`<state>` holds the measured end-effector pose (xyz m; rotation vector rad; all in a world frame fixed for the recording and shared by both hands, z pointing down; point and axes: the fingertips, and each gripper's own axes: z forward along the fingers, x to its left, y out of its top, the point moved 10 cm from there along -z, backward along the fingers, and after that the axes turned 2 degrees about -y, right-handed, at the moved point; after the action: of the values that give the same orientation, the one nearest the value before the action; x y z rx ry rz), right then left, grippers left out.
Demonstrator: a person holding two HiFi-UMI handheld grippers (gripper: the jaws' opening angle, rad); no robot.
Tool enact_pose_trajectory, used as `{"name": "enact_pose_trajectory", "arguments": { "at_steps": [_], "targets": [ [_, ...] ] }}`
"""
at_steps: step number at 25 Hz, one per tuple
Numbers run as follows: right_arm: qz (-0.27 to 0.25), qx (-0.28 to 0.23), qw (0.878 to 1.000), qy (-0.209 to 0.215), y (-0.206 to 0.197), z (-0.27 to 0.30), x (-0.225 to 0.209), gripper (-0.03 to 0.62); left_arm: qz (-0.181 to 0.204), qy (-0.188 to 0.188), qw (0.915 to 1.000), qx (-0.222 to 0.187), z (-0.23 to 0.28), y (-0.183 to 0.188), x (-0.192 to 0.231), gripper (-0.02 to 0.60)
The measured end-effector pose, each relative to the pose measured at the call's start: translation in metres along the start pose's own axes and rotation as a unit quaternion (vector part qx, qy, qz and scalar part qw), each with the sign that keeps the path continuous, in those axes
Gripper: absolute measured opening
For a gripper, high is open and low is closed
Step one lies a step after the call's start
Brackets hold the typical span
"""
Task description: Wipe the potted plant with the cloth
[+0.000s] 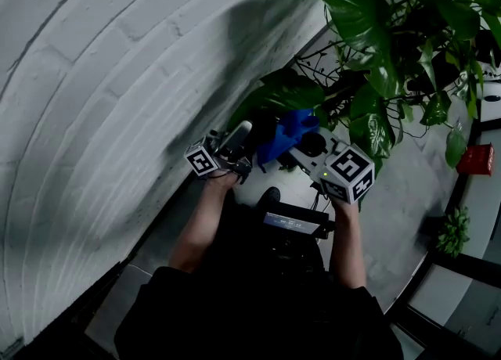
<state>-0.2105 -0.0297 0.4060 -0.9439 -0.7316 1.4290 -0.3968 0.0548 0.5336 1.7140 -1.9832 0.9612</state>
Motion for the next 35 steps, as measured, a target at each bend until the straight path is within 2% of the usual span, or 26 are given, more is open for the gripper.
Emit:
{"name": "enact_pose_trajectory", "arguments": {
  "at_steps": [3, 6, 9, 13, 16, 22, 29, 35],
  "targets": [
    [0.039, -0.050, 0.998, -0.016, 0.011, -0.037, -0.007, 0.107, 0.002, 0.008, 0.9999, -0.010, -0.003, 0.006, 0.000, 0.327],
    [0.063, -0.091, 0.989, -0.094, 0.024, -0.072, -0.028, 0.107, 0.003, 0.017, 0.9995, -0.025, -0.009, 0.011, 0.002, 0.327],
    [0.067, -0.095, 0.978, -0.173, 0.034, -0.088, -0.055, 0.107, 0.003, 0.016, 0.9991, -0.040, -0.011, 0.014, 0.001, 0.325],
    [0.066, -0.073, 0.973, -0.210, 0.035, -0.066, -0.088, 0.107, 0.001, -0.001, 0.9990, -0.045, -0.007, 0.015, -0.003, 0.311],
    [0.065, -0.052, 0.973, -0.213, 0.031, -0.036, -0.102, 0.107, -0.005, -0.017, 0.9988, -0.046, -0.003, 0.014, -0.007, 0.294],
    [0.059, -0.009, 0.980, -0.189, 0.027, 0.014, -0.107, 0.107, -0.001, -0.033, 0.9984, -0.045, -0.005, 0.016, -0.012, 0.259],
    [0.057, 0.002, 0.985, -0.164, 0.030, 0.043, -0.104, 0.107, 0.000, -0.044, 0.9985, -0.034, -0.011, 0.013, -0.013, 0.238],
    [0.055, -0.005, 0.991, -0.121, 0.038, 0.062, -0.089, 0.107, -0.005, -0.033, 0.9990, -0.030, -0.012, 0.012, -0.014, 0.235]
  ]
}}
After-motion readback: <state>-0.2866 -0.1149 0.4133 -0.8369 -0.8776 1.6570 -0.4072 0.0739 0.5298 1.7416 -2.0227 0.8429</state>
